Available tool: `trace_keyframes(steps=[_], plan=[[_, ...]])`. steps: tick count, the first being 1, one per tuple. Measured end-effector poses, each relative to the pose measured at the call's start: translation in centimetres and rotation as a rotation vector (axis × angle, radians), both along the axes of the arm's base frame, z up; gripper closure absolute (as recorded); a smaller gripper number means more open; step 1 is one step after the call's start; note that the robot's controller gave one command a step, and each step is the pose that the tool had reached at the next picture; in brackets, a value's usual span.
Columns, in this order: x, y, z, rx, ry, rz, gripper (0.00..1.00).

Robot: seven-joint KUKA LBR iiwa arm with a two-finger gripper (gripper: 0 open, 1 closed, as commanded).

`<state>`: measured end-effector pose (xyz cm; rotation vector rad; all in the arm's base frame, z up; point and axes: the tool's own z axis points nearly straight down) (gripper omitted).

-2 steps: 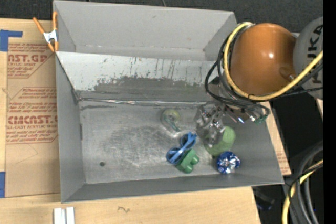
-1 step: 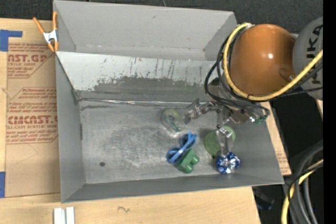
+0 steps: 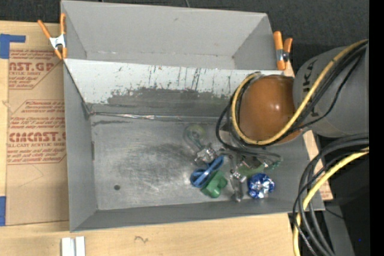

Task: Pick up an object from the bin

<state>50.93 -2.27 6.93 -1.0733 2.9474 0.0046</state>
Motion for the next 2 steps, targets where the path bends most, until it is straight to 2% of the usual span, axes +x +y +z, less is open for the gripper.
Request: trace_keyframes(steps=[1, 2], plan=[[0.2, 0.0, 0.3, -0.001, -0.003, 0.000, 1.00], [3.3, -2.5, 15.1, -0.005, -0.006, 0.253, 1.00]])
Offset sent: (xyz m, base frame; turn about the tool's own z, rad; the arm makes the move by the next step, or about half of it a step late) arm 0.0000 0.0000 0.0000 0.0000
